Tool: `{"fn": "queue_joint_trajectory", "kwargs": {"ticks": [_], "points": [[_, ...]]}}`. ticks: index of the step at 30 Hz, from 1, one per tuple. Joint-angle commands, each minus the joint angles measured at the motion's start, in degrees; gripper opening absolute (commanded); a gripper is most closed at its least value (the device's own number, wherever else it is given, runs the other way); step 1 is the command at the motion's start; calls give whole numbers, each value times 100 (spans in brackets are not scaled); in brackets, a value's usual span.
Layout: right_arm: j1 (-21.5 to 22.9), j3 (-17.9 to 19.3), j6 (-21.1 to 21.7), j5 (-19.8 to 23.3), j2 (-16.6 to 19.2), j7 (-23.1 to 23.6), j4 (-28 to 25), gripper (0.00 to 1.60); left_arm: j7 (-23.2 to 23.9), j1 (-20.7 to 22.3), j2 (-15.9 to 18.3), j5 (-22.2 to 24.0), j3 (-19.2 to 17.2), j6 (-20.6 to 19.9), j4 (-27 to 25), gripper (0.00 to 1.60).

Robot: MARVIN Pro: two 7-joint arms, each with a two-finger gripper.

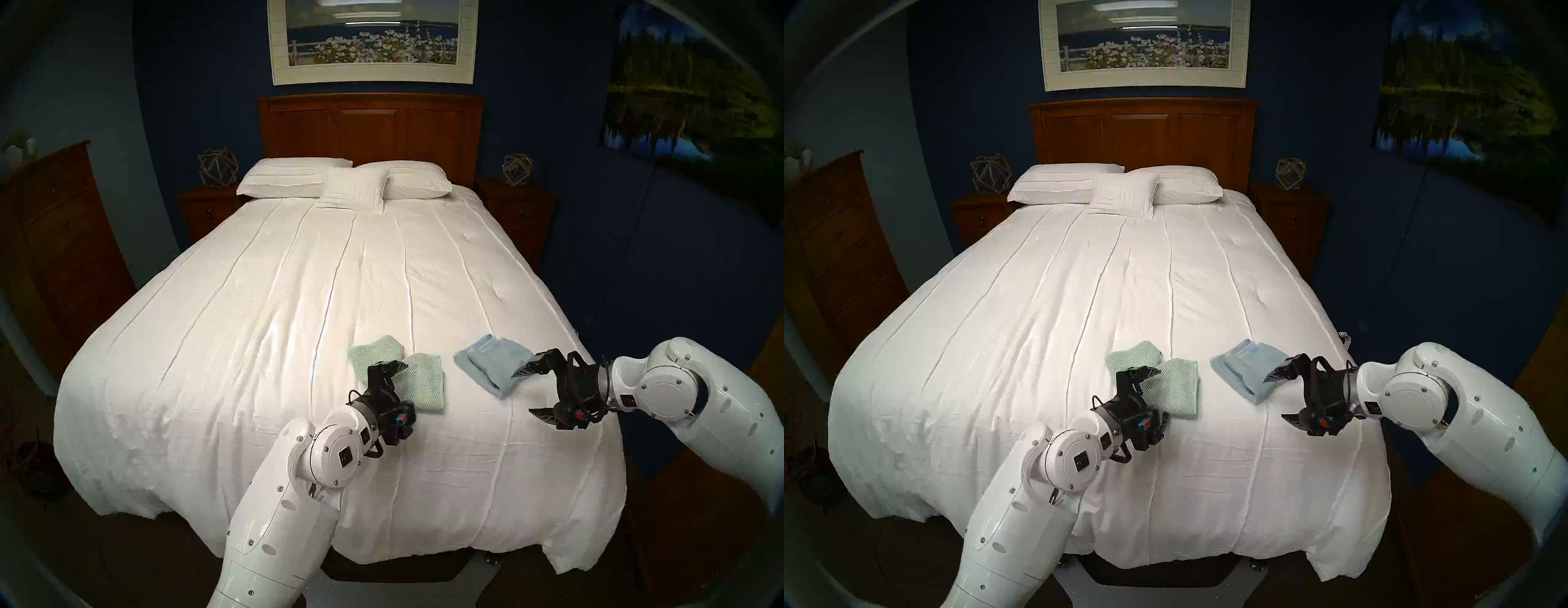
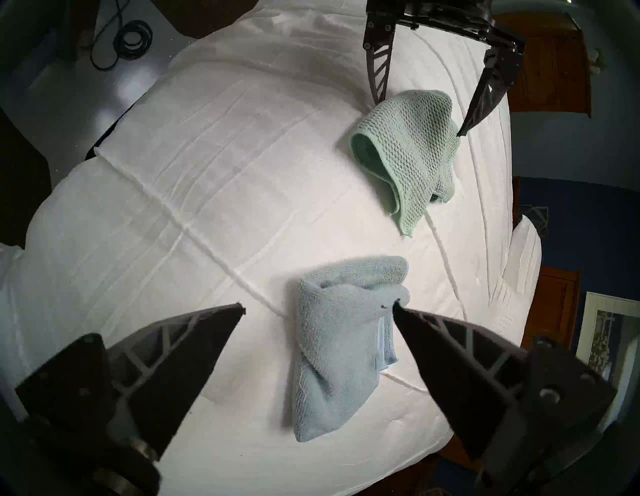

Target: Fold the hand towels twice and stack them up

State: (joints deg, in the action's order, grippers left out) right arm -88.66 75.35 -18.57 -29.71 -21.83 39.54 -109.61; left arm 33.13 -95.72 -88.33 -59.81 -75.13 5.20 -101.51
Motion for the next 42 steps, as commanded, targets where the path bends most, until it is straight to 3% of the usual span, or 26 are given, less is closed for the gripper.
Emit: {"fn": "queue_joint_trajectory", "kwargs": {"ticks": [1, 13, 15, 16, 17, 21, 22, 25, 27, 34, 42], "points": [[-55, 149, 52, 72, 87, -95, -164, 160, -161, 86, -59, 80, 95, 71, 70, 160], [-547, 438, 179, 210, 403, -333, -276, 160, -322, 165, -22, 134, 365, 97, 155, 160], [-592, 469, 190, 215, 421, -365, -285, 160, -318, 154, -28, 95, 318, 94, 174, 147], [-606, 478, 191, 216, 427, -375, -286, 160, -316, 159, -15, 87, 306, 74, 179, 129], [-626, 491, 188, 215, 434, -392, -285, 160, -298, 172, 4, 89, 276, 54, 191, 78], [-643, 513, 183, 225, 442, -416, -282, 160, -103, 199, -12, 202, 207, -16, 181, 73], [-649, 523, 185, 233, 448, -420, -285, 160, -54, 204, -25, 229, 185, -41, 172, 57], [-658, 537, 181, 238, 457, -428, -291, 160, 76, 244, -82, 411, 76, -49, 157, 42], [-654, 532, 173, 234, 455, -423, -288, 160, 225, 284, -161, 678, -30, -52, 86, 3], [-662, 501, 179, 232, 437, -416, -289, 160, 415, 563, -294, 1096, -334, -209, -259, 0], [-619, 444, 149, 199, 372, -427, -266, 160, 264, 1151, -288, 1074, -946, -444, 237, 0]]}}
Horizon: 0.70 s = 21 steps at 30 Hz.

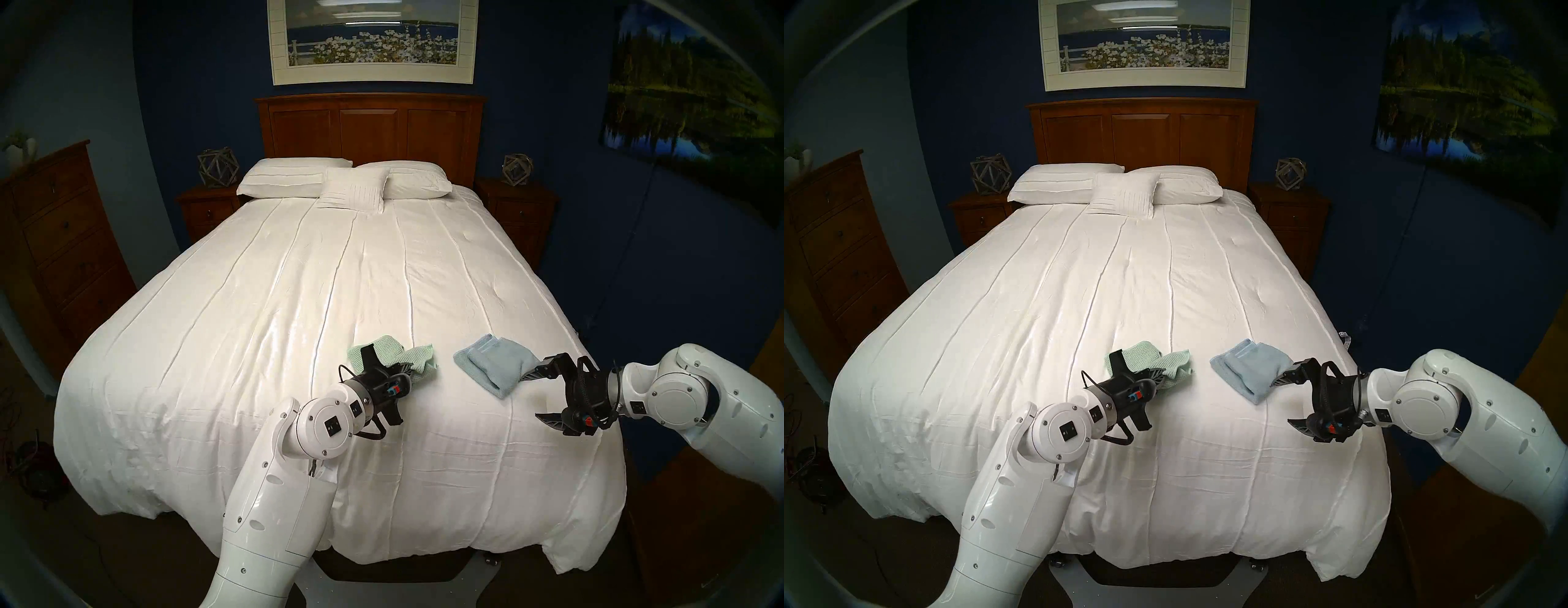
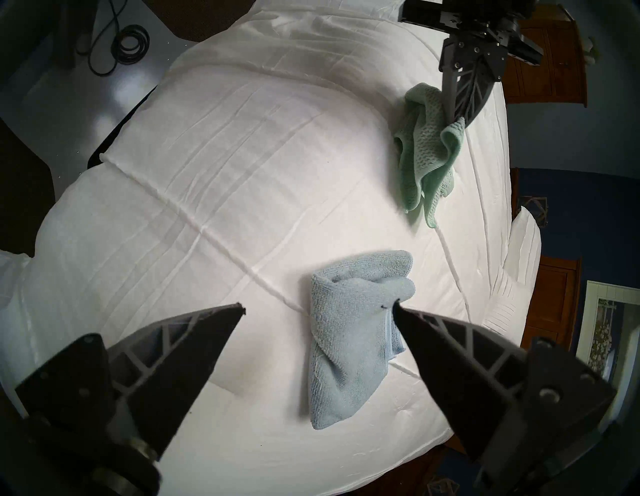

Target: Fold the hand towels twice and stack them up

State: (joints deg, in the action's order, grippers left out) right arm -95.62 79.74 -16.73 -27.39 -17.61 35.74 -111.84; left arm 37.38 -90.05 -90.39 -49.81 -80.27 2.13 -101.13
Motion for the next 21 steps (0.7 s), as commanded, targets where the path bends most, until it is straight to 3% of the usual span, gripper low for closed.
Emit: {"fn": "queue_joint_trajectory", "kwargs": {"ticks": [1, 13, 21], "points": [[82, 3, -39, -34, -52, -43, -43, 160, -172, 659, -70, 77, -507, -155, 290, 0], [196, -81, -121, -115, -167, 41, 60, 160, -364, 1399, -45, 90, -914, -221, 1436, 0], [625, -340, -211, -281, -542, 192, 101, 160, -227, 1490, -51, 189, -941, -179, 1792, 4]]}}
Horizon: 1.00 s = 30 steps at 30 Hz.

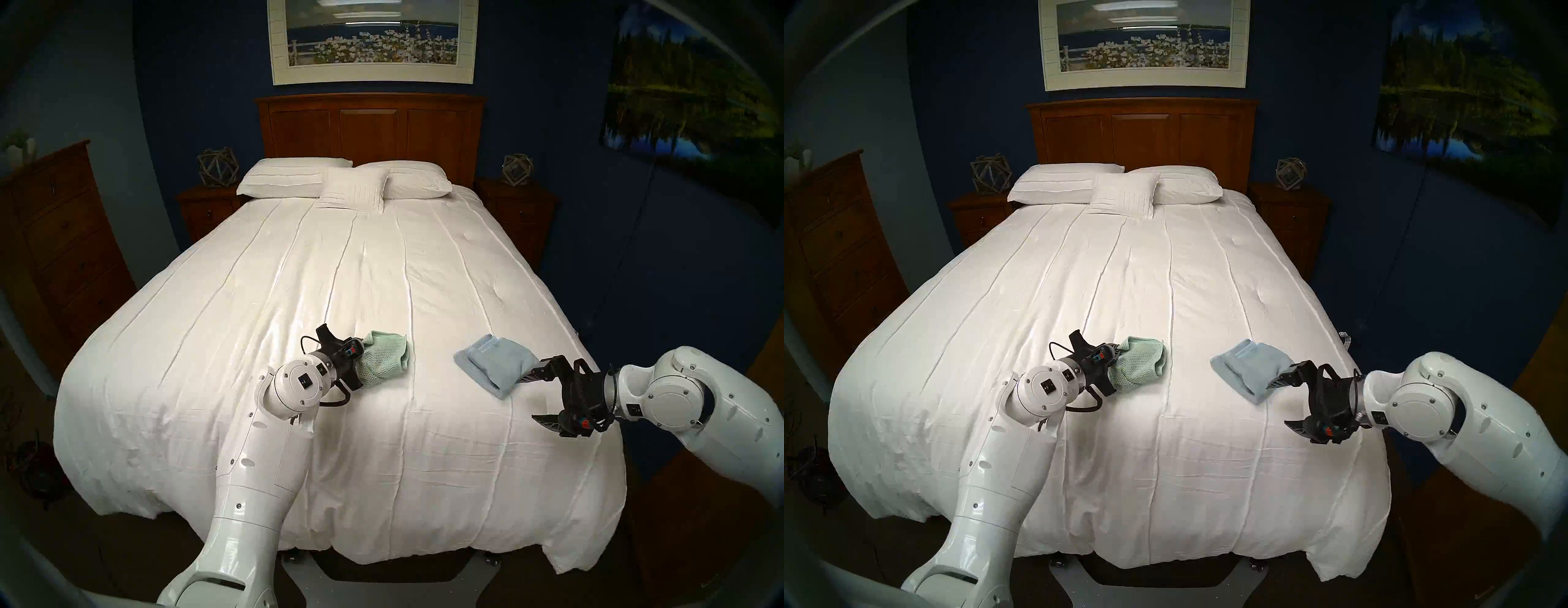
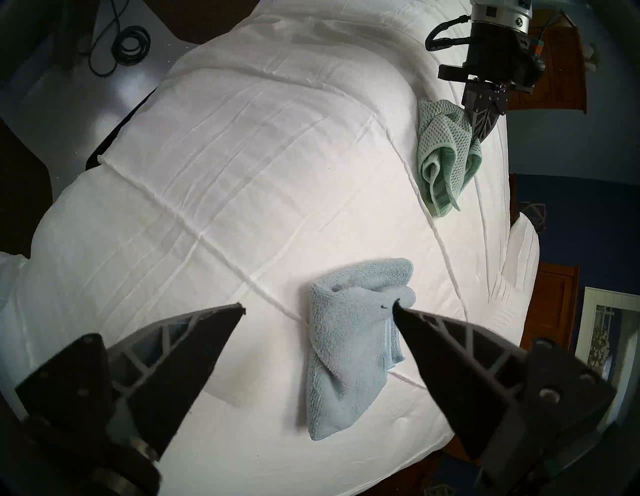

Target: Fold the hand towels twice and stack them up

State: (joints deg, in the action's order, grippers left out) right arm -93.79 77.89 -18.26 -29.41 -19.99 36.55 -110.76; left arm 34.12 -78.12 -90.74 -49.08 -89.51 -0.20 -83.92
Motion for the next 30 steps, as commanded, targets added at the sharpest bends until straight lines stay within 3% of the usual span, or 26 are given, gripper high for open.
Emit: {"fn": "queue_joint_trajectory", "kwargs": {"ticks": [1, 2, 3, 4, 5, 6, 16, 24, 30], "points": [[499, -184, -56, -98, -352, 139, -13, 160, 102, 297, -7, 121, -20, 75, 81, 16], [553, -205, -59, -122, -407, 135, -17, 160, 172, 278, 8, 191, -45, 114, 62, 24], [616, -233, -61, -139, -459, 161, -13, 160, 191, 246, 17, 200, -54, 120, 21, 58], [685, -255, -59, -159, -515, 181, -8, 160, 201, 202, 19, 206, -74, 110, -46, 67], [754, -281, -58, -178, -564, 213, 3, 160, 240, 174, 17, 235, -102, 103, -99, 154], [824, -303, -62, -197, -616, 234, 14, 160, 258, 139, 26, 246, -130, 109, -163, 160], [1389, -546, -186, -375, -1029, 502, 200, 160, 427, -144, 183, 378, -470, 214, -863, 160], [1693, -637, -302, -525, -1104, 760, 587, 160, 978, -254, 92, 1078, -866, 261, -1360, 160], [1758, -568, -450, -583, -1066, 767, 1067, 160, 1527, -683, 198, 1598, -1206, 295, -1852, 160]]}}
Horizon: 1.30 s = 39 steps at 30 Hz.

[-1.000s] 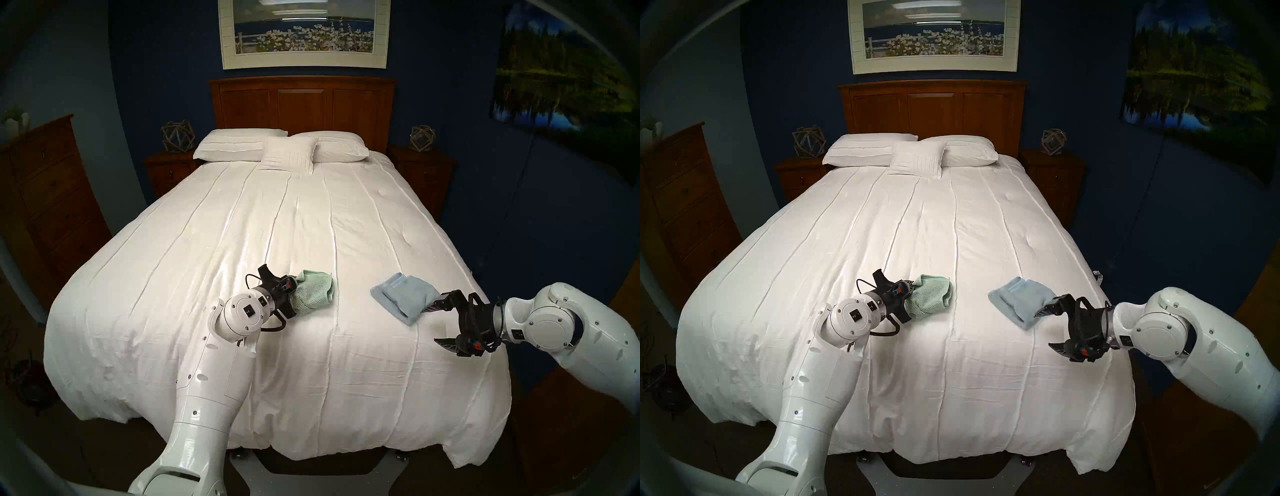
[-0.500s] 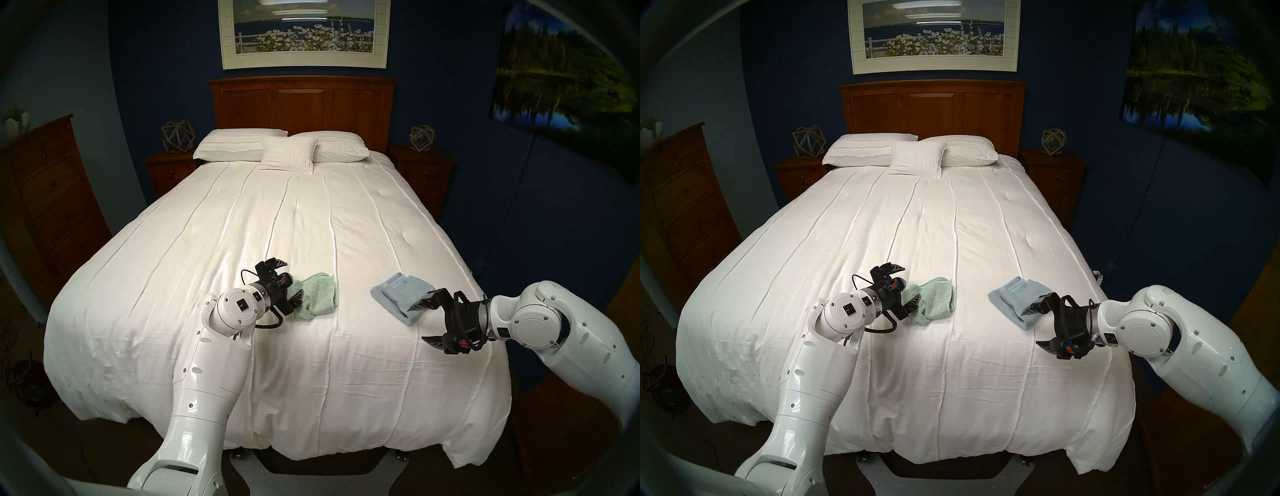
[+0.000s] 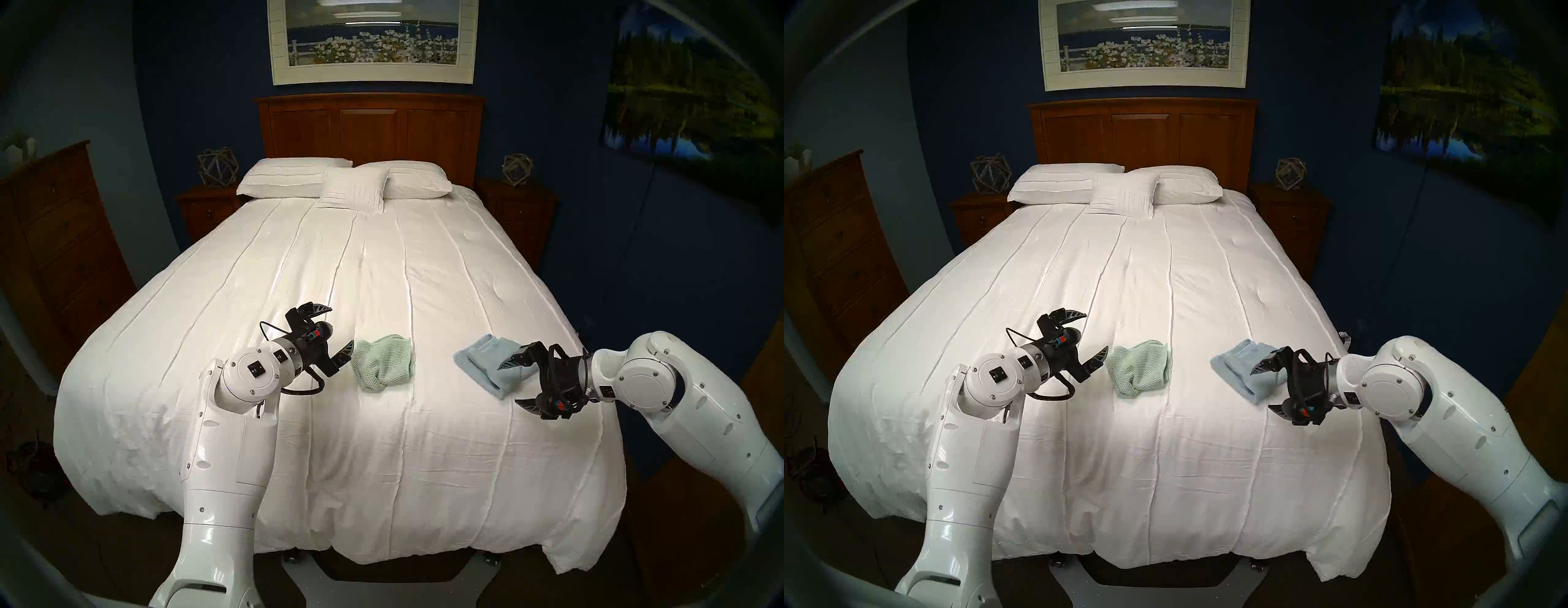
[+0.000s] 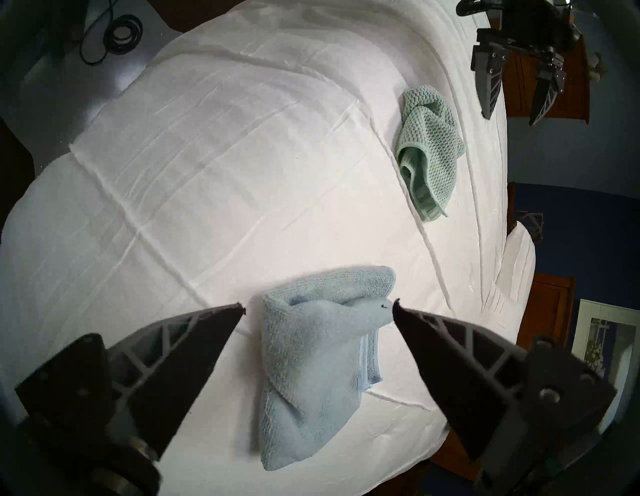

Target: Fold the hand towels twice and stack them up

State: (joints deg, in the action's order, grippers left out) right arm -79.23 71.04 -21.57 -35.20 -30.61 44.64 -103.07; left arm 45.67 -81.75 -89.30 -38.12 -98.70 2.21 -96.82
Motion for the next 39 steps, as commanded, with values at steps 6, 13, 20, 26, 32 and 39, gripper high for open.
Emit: {"fn": "queue_joint_trajectory", "kwargs": {"ticks": [6, 13, 20, 26, 32, 39], "points": [[595, 72, -229, -136, -260, -46, 612, 160, 871, -801, 89, 1064, -755, 78, -1090, 160], [994, -135, -359, -383, -651, -10, 963, 160, 1360, -1306, 82, 1436, -1174, -71, -1428, 160], [1427, -449, -561, -721, -996, 25, 1492, 160, 1687, -1652, 138, 1344, -1187, -9, -1617, 160], [1724, -564, -699, -944, -1225, -22, 1799, 160, 1716, -1733, 109, 1295, -1225, -10, -1599, 160], [2054, -711, -775, -1187, -1465, -29, 2168, 160, 1727, -1818, 88, 1262, -1266, 30, -1556, 160], [2377, -907, -989, -1342, -1650, 132, 2563, 141, 1709, -1858, 51, 1239, -1282, 41, -1570, 160]]}}
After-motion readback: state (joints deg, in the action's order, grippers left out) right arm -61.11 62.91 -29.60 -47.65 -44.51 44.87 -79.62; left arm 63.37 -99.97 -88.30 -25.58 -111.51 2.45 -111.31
